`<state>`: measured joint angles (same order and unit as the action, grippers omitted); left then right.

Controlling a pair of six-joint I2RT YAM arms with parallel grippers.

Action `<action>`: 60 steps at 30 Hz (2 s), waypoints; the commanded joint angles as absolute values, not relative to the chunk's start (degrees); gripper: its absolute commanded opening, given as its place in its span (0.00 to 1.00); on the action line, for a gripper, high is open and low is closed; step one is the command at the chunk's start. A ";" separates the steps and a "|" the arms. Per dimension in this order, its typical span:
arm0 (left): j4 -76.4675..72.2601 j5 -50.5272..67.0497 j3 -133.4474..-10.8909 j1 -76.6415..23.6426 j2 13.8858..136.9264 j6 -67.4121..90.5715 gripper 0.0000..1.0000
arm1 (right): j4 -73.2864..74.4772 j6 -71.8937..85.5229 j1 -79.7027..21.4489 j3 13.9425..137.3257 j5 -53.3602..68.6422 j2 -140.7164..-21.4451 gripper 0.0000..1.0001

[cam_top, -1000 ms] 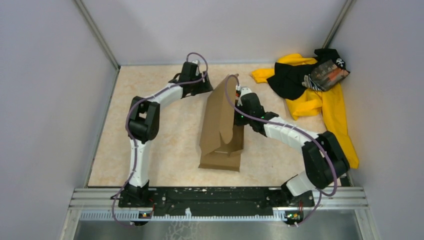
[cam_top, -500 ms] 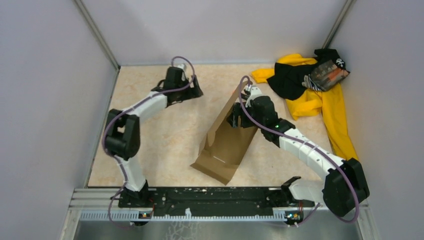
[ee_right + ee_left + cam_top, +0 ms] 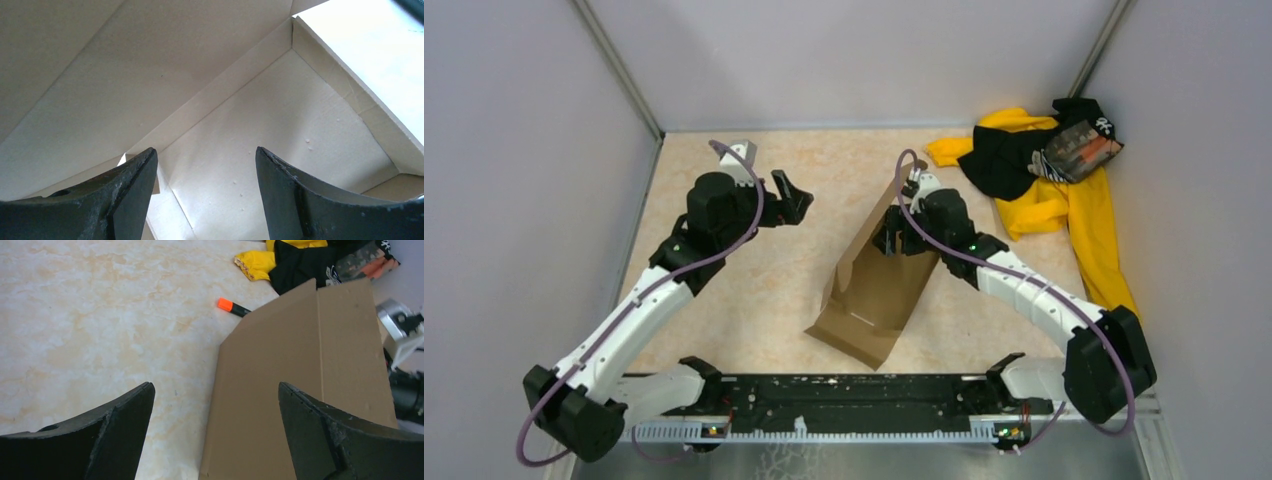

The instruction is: Fold the paper box

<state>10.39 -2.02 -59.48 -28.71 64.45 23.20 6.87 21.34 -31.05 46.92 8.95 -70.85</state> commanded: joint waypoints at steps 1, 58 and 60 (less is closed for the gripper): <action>12.81 -2.66 -54.92 -32.42 56.79 20.71 0.99 | 4.04 22.40 -30.66 51.86 10.19 -71.46 0.71; 19.69 -54.41 -42.62 -77.33 60.33 29.63 0.53 | 4.20 21.93 -30.63 56.49 12.68 -76.56 0.72; 19.84 -54.06 -42.78 -76.18 60.97 29.73 0.48 | 4.22 21.75 -30.59 56.37 12.68 -76.72 0.72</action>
